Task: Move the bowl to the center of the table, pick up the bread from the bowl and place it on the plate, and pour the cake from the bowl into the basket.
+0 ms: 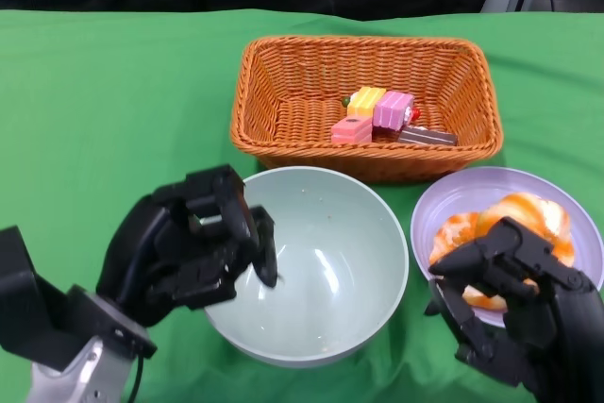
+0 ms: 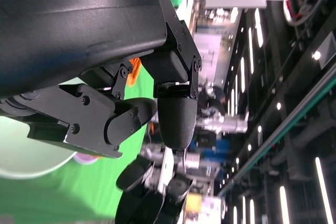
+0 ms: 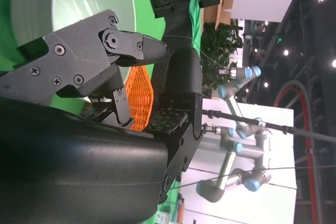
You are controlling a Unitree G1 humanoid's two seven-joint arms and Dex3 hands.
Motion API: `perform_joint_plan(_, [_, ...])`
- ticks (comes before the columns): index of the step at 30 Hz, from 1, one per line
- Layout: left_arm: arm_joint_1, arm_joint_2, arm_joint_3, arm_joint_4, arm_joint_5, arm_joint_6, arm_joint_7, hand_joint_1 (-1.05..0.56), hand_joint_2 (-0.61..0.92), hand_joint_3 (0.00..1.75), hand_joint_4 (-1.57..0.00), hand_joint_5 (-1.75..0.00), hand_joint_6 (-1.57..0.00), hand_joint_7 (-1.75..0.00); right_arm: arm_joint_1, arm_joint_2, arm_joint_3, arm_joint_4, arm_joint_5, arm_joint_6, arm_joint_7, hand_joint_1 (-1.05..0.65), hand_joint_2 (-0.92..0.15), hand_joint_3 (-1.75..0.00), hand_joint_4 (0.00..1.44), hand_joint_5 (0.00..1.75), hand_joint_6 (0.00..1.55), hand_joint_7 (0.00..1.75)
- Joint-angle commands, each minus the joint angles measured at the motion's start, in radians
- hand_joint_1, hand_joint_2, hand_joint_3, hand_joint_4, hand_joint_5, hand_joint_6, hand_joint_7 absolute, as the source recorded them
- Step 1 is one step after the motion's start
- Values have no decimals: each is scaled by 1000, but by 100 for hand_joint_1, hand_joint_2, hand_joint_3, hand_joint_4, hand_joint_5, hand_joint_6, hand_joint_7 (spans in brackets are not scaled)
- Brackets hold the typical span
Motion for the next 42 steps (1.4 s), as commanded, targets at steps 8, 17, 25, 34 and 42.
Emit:
perform_joint_plan(8, [28, -11, 54, -18, 73, 54, -11, 1, 60, 108, -84, -164, -85, -140, 4, -3, 13, -22, 7, 6, 4, -19, -57, -79, 69, 153, 63, 127])
perform_joint_plan(17, [-28, -30, 85, -41, 68, 91, -35, -2, 60, 110, -79, -167, -79, -144, -49, -29, 2, -103, 18, 101, 18, -19, -64, -71, 69, 153, 64, 123])
perform_joint_plan(25, [-33, -42, 94, -71, 97, 123, -13, -5, 59, 108, -83, -165, -84, -139, -53, -29, 3, -141, 13, 134, 16, -22, -69, -63, 72, 151, 66, 121])
perform_joint_plan(34, [-39, -54, 99, -68, 111, 119, -23, -4, 54, 117, -81, -168, -81, -141, -62, -27, -1, -135, 33, 134, 25, -20, -69, -61, 73, 150, 69, 117])
perform_joint_plan(42, [-39, -57, 101, -71, 114, 125, -22, -3, 54, 120, -82, -167, -81, -142, -63, -26, 1, -135, 37, 139, 24, -20, -67, -64, 73, 150, 68, 117])
